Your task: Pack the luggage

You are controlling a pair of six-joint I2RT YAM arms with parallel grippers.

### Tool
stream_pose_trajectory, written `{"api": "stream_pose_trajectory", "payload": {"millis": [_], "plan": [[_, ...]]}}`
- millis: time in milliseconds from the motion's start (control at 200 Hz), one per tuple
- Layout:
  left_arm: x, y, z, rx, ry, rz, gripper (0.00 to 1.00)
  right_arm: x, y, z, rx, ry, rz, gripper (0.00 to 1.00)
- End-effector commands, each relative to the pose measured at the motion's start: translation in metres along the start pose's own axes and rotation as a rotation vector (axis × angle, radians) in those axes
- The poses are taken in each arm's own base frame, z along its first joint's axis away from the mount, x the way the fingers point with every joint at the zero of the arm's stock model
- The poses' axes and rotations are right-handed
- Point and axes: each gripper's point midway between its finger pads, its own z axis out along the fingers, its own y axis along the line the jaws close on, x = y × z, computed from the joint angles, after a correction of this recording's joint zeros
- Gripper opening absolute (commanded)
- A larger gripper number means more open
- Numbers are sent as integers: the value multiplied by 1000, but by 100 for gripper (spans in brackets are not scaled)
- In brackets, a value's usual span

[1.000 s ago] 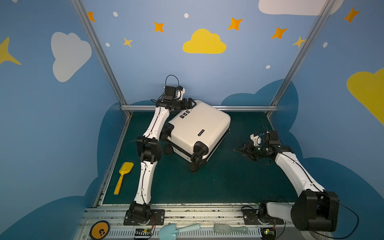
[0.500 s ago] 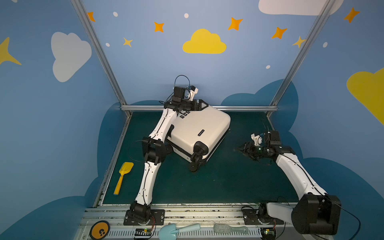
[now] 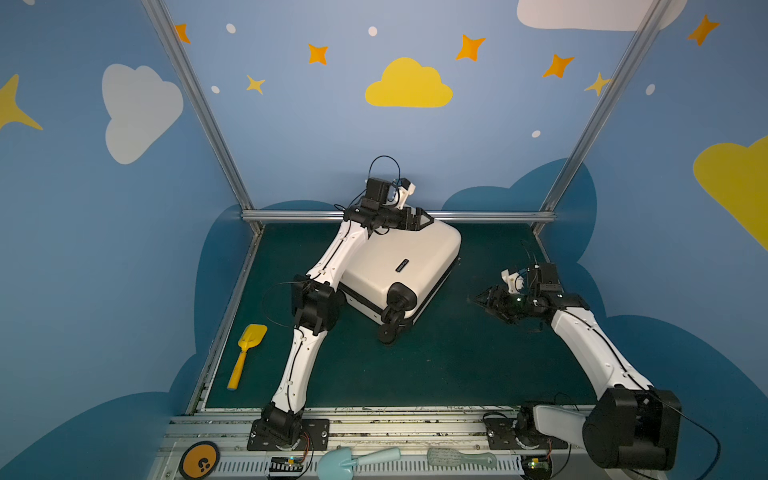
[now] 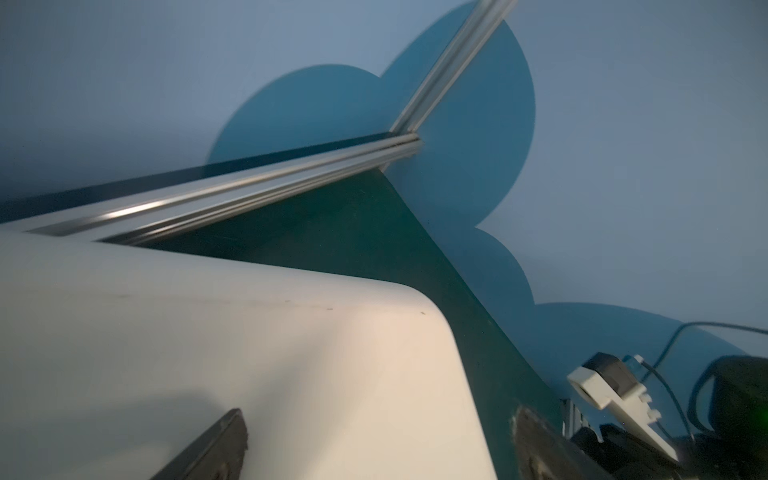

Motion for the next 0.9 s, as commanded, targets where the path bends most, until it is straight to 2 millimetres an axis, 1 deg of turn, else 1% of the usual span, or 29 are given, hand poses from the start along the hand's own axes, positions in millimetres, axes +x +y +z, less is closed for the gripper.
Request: {"api": "stream_pose_trajectory", "payload": {"millis": [0,115,205,285,365,431,661,896], "plan": [[-8,62,-33,-196,-38,-111,100,1,-1,4,-3,7,4,60],[-12,93,-52,-238,-52,-167,100,1,-2,6,-5,11,4,60],[-6,113,-56,-234,-29,-208,100,1,-2,7,-6,13,5,60],[3,122,-54,-211,4,-233,100,1,-2,7,-4,14,3,60],[12,123,-49,-168,38,-236,100,2,-2,7,-2,15,1,60],[17,117,-44,-113,60,-232,100,2,-2,6,0,13,0,60],[30,83,-28,35,117,-179,100,2,-3,5,9,16,-4,60],[57,42,5,140,202,-152,100,4,-4,4,14,15,-3,60]]}}
